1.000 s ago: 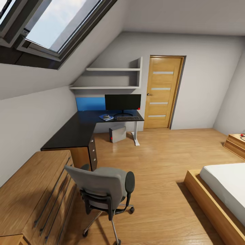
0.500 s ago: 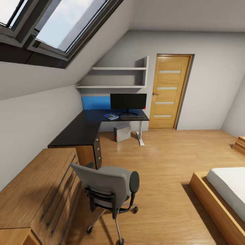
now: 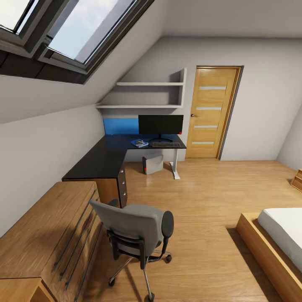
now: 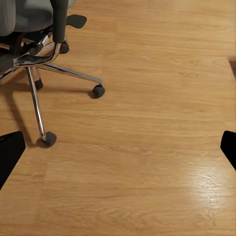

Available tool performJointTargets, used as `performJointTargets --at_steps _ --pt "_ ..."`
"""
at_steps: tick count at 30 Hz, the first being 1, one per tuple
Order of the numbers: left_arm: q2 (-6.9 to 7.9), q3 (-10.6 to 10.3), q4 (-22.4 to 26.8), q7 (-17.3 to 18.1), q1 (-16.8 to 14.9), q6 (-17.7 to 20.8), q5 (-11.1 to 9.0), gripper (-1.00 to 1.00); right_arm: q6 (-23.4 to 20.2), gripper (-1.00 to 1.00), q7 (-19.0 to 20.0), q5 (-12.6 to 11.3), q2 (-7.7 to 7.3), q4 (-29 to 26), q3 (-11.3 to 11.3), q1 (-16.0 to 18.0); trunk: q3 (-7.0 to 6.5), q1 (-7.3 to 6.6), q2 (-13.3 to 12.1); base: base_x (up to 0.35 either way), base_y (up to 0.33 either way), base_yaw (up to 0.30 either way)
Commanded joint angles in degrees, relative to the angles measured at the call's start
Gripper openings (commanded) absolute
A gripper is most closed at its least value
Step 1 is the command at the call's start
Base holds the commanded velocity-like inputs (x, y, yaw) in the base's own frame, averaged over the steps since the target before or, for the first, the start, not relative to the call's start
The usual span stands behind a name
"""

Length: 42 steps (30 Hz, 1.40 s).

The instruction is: In the bedroom, organize the workspace by keeping the computer under the desk, ensuring the monitor is on the desk, placing the keyboard on the desk next to the monitor, placing the mouse on the desk next to the keyboard, moving the folder from the swivel chair onto the desk next to the mouse, stacking the notebook on top of the folder with the pen on top of the notebook, and positioning the swivel chair next to the desk.

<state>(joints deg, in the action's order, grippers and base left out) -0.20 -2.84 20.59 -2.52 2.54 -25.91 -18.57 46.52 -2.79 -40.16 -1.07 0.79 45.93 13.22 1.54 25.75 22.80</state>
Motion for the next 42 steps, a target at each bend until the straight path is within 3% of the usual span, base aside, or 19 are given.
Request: performJointTargets --at_steps 1,12,42 --pt "-0.03 -0.31 0.11 -0.27 0.01 -0.10 -0.26 1.00 0.15 1.00 -0.29 -0.09 0.02 0.08 0.48 0.05 0.12 0.04 0.12 0.000 0.000 0.005" --pt "-0.47 -0.33 0.15 -0.29 0.01 -0.07 -0.26 1.00 0.15 1.00 -0.34 -0.09 0.01 0.08 0.42 0.05 0.12 0.04 0.12 0.000 0.000 0.002" --pt "-1.12 -0.21 0.16 -0.38 0.01 0.33 -0.58 1.00 0.02 1.00 -0.38 -0.17 -0.23 0.08 0.14 0.05 5.51 6.63 12.15 0.000 0.000 0.000"
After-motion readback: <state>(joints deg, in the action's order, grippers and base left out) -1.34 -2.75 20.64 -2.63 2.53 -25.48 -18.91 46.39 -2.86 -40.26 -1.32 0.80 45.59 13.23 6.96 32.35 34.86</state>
